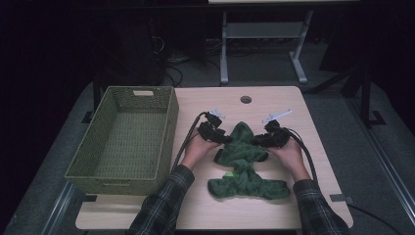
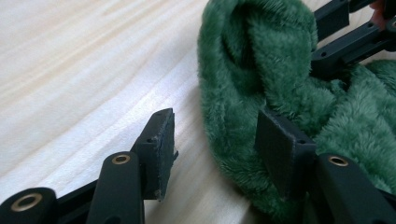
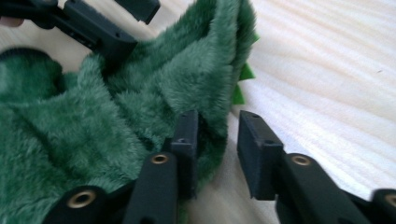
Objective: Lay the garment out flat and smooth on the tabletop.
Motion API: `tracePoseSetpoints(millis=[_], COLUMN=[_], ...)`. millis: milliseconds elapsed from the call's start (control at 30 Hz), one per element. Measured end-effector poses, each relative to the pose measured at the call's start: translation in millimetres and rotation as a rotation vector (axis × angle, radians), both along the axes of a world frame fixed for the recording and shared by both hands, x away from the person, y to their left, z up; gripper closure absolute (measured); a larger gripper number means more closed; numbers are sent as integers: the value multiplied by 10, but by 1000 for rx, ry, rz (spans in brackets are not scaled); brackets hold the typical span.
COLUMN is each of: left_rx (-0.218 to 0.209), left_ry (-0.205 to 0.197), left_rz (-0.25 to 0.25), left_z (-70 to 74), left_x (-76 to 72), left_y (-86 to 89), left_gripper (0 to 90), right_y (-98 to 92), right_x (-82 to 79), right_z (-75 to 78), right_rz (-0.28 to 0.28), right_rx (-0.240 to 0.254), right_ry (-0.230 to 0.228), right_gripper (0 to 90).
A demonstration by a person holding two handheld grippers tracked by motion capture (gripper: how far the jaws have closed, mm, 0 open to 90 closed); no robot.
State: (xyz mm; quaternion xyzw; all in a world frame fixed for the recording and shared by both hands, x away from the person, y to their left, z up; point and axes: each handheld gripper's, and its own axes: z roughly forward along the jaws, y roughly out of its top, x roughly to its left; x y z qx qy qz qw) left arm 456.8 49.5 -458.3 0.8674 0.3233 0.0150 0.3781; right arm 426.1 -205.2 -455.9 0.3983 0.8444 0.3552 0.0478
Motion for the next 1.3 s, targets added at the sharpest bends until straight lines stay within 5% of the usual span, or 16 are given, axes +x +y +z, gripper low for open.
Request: tracePoseSetpoints(millis=[133,367,533,633,733,933,1167,1300], left_rx=[22,37,76,68,79,28,26,10], left_ry=[4,-9,-34,-16,-19,-45,-154,-164], left_rz=[-6,-30,-53,-53,-49,-6,48,73], left_z=[-52,-66,-60,-67,-59,34,288,265], left_x=[15,2,-17,-22,-45,-85,-131,-129], left_y=[-19,-42,-65,-70,-76,-3,163,234], left_gripper=[488,532,737,873,889,894,897,898], right_y=[28,6,-32,-64,-74,-108,-239,-299], right_x=[-13,-35,-77,-99,-111,-156,-213,-198], right_z=[-11,-12,-52,-78,-46,134,278,225], right_rz=[26,23,9,2,6,-2,-41,-74], right_rx=[-18,-11,-1,5,4,7,22,-13], right_ry=[-5,-12,-24,-21,-32,-84,-139,-106], right_gripper=[830,863,866,869,869,870,870,874])
